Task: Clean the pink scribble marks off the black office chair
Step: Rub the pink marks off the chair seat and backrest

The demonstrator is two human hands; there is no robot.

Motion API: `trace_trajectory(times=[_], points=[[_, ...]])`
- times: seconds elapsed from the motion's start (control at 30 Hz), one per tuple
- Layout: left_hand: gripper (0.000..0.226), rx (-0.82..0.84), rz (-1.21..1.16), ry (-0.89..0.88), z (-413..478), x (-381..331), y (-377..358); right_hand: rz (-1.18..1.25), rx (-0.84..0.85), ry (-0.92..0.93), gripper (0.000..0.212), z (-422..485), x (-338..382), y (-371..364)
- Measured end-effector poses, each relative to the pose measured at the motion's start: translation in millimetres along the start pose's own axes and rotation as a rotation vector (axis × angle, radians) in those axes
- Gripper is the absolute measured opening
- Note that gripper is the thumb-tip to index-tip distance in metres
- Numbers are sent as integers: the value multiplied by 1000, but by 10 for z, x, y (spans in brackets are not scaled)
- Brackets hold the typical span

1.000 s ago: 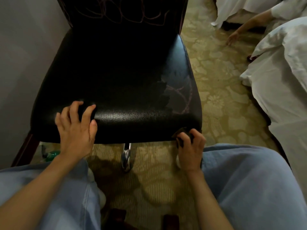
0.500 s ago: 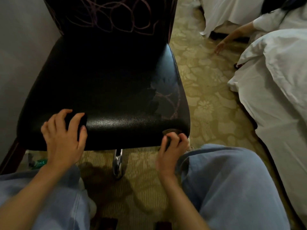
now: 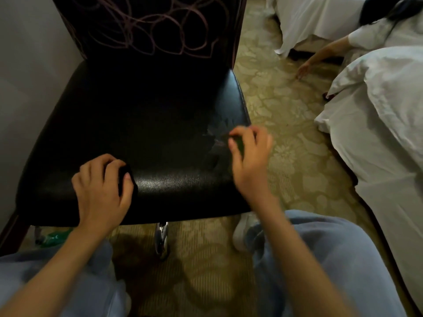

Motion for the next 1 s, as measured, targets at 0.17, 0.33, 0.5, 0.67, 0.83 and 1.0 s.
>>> trace_trajectory(times=[0.17, 0.33, 0.5, 0.67, 0.83, 1.0], points=[[40, 27, -16, 3, 88, -84, -64, -278, 270, 216, 20, 1124, -221, -398], [42, 51, 1, 11, 145, -148, -125, -380, 455, 245, 17, 1691, -467, -828], [41, 44, 30, 27, 191, -186, -221, -440, 608, 178, 17, 1997, -702, -1222], [38, 42, 48, 76, 188, -192, -270, -481, 602, 127, 26, 1813, -802, -1415], [37, 31, 61, 84, 187, -202, -249, -367, 528, 221, 42, 1176, -659, -1006], [38, 42, 67, 71, 185, -168, -246, -276, 448, 261, 19, 48, -552, -286]])
Point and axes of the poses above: each hand's wrist, its own z-axis towards the middle knuckle, its own y-axis out of the back of the hand, x = y × z, the point moved 7 cm from there along z, towards the middle knuckle, and after that the axes turned 9 degrees about -y, right-handed, at the moved point
